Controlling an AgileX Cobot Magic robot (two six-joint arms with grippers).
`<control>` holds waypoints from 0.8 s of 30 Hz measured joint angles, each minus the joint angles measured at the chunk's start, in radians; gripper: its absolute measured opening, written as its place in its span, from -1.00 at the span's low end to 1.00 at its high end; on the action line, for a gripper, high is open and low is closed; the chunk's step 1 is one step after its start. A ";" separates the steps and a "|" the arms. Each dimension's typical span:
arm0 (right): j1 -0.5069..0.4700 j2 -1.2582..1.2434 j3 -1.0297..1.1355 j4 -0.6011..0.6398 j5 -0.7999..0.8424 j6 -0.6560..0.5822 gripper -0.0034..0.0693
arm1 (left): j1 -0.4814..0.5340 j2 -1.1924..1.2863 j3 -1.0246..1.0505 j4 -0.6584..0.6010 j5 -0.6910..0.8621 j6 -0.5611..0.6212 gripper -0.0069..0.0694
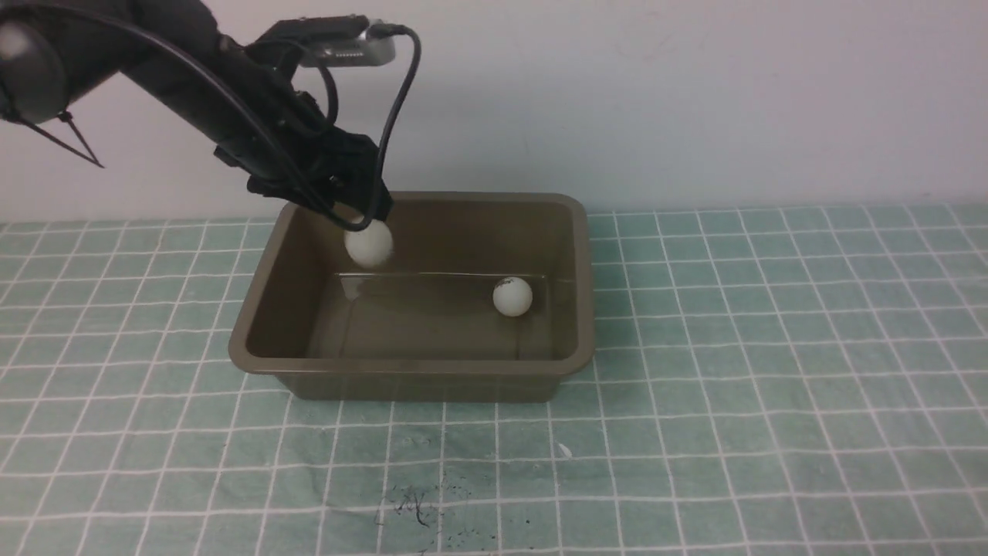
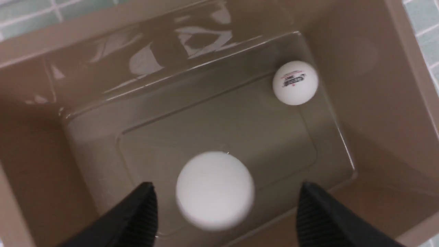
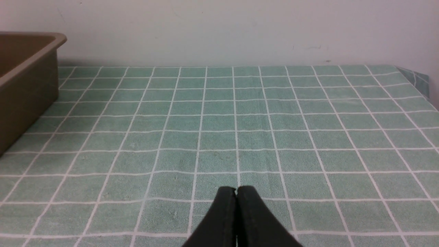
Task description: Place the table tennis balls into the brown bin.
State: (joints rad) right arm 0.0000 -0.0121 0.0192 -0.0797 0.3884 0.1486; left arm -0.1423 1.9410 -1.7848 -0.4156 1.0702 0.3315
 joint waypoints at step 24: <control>0.000 0.000 0.000 0.000 0.000 0.000 -0.95 | -0.002 -0.677 -0.015 0.224 0.204 -0.169 -0.83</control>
State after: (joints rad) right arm 0.0000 -0.0121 0.0192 -0.0797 0.3884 0.1486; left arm -0.1446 1.2635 -1.7995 -0.1911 1.2741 0.1624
